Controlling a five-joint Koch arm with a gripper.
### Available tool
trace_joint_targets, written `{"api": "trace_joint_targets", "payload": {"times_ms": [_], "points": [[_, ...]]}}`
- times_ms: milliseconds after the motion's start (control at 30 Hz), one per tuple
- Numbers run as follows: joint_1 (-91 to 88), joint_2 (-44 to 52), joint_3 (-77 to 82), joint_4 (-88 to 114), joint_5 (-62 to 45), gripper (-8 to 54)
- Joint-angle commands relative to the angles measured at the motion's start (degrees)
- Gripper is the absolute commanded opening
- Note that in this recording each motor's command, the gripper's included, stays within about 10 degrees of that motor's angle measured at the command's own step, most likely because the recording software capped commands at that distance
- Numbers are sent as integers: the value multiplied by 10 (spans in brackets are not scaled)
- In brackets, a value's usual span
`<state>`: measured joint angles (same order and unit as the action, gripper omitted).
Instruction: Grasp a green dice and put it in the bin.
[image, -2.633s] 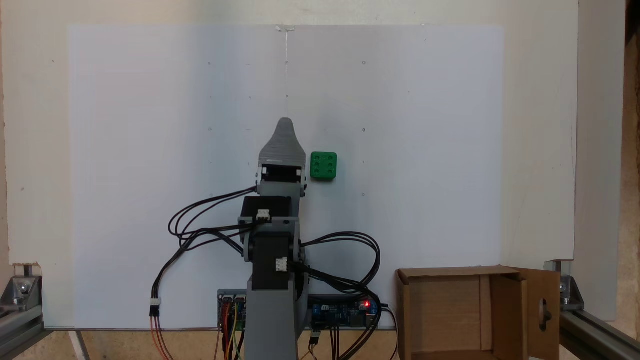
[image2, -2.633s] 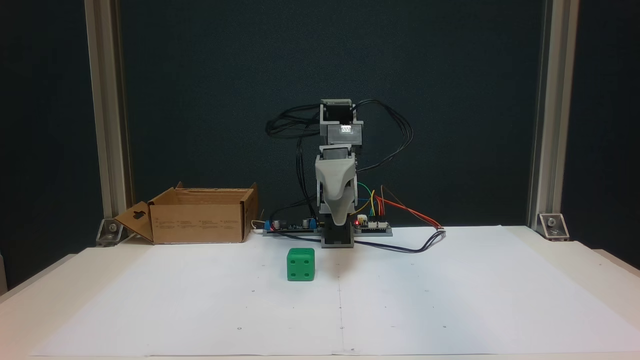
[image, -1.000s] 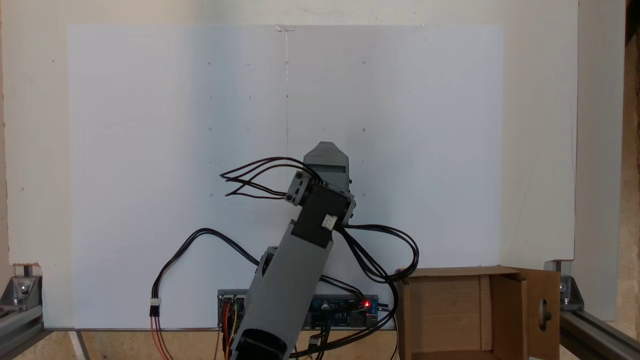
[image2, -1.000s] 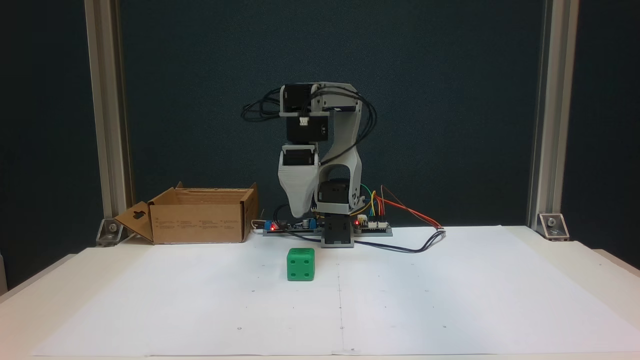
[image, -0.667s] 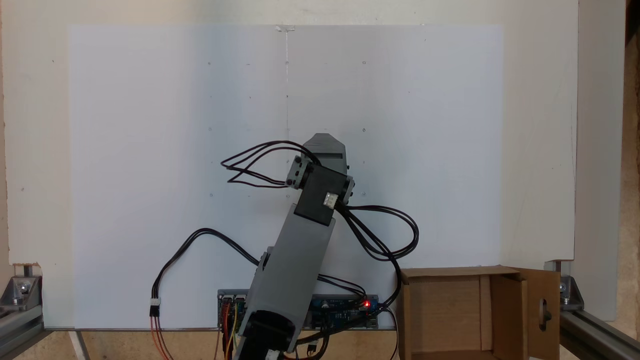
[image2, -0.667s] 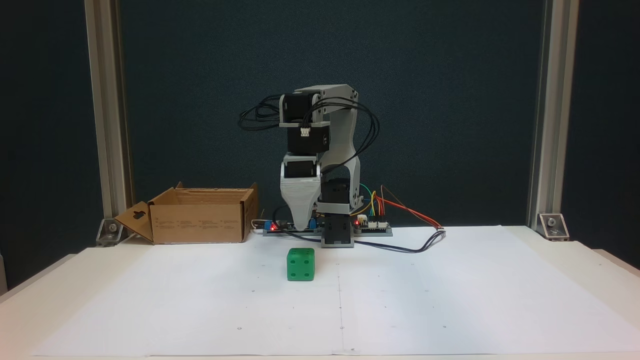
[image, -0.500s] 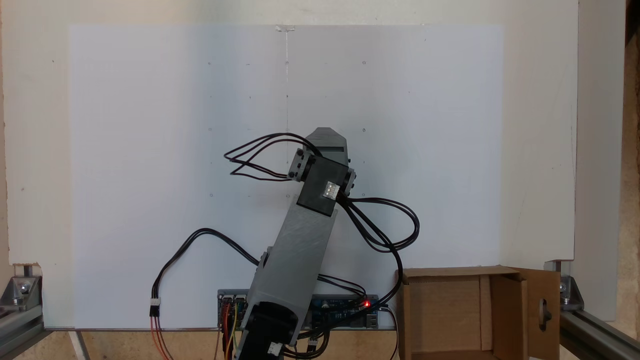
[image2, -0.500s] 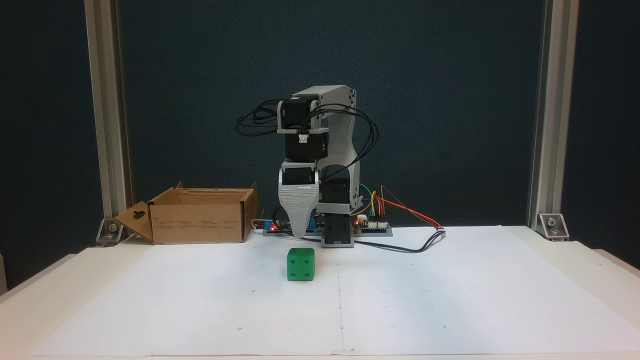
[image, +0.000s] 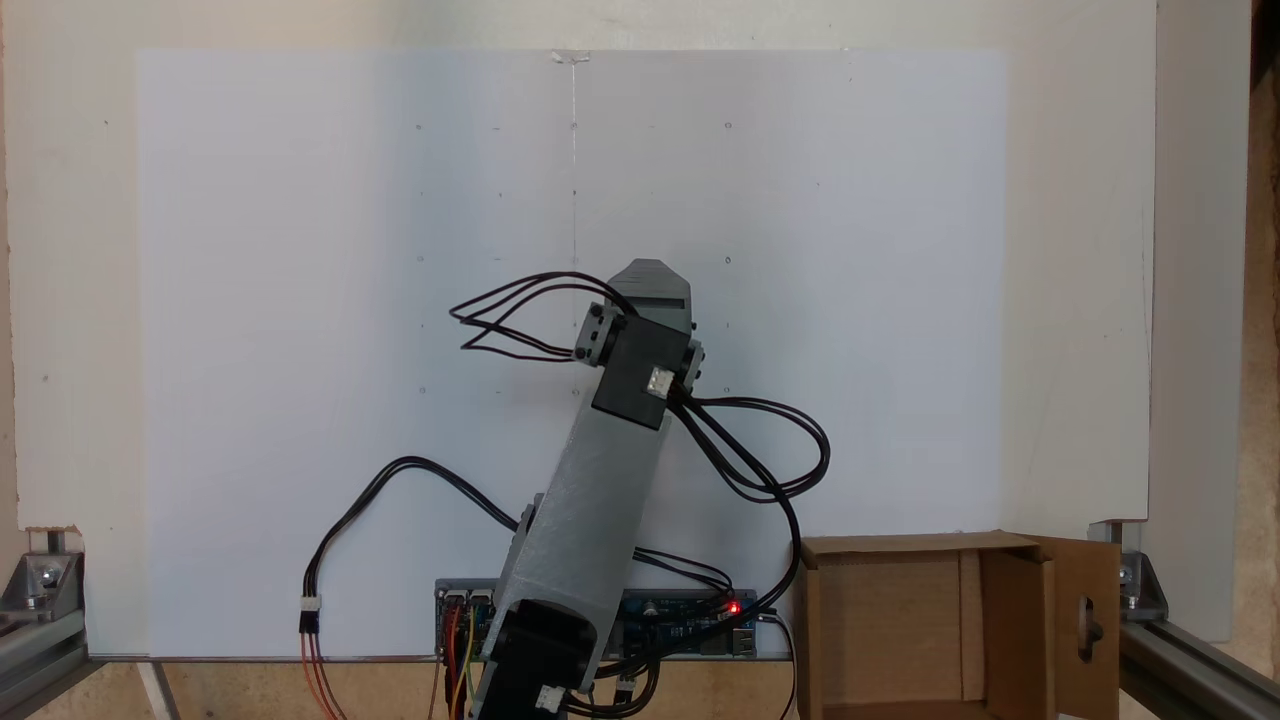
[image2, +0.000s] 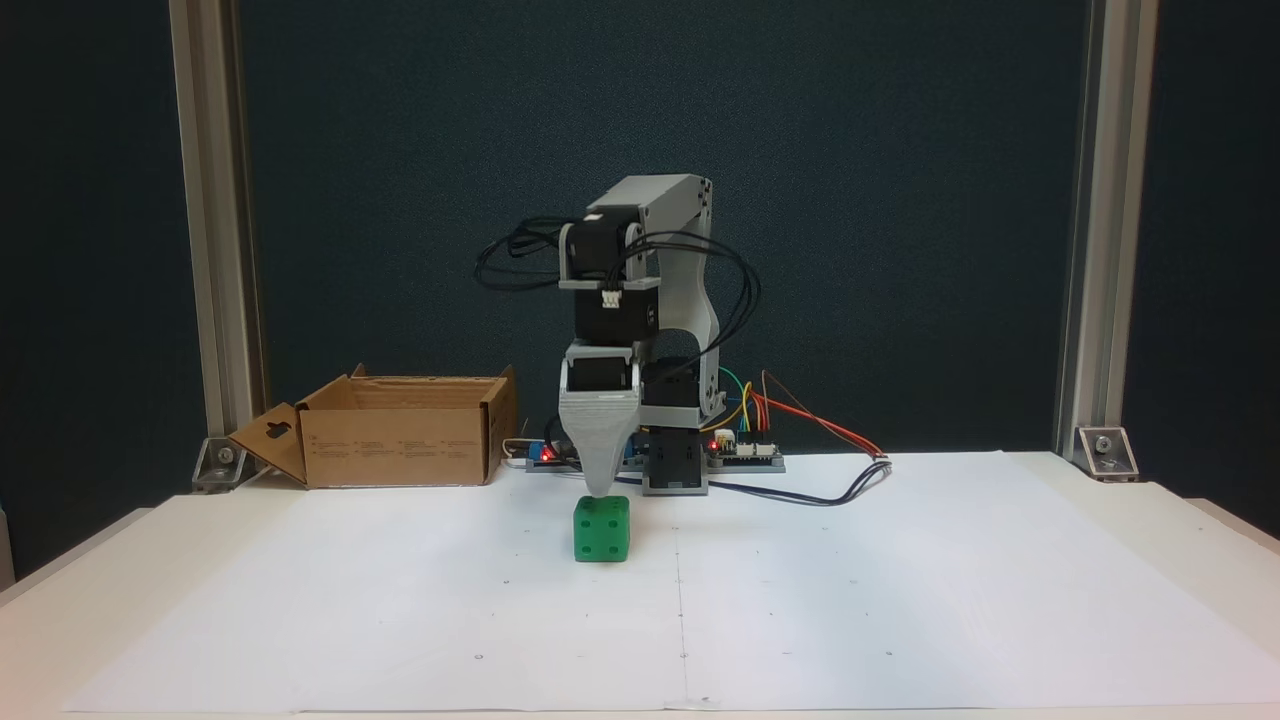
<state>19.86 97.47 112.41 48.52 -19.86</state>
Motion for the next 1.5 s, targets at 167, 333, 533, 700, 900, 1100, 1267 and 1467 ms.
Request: {"api": "trace_joint_targets", "payload": {"times_ms": [167,333,533,700,900,1100,1267,1467], "points": [[-2,3,17,-27,31,461],[-3,7,39,-48,31,460],[-3,9,55,-69,34,460],[1,8,56,-83,38,454],[4,2,56,-94,38,451],[7,-15,57,-101,38,451],[11,-37,58,-112,38,450],[20,-45,61,-117,39,451]]}}
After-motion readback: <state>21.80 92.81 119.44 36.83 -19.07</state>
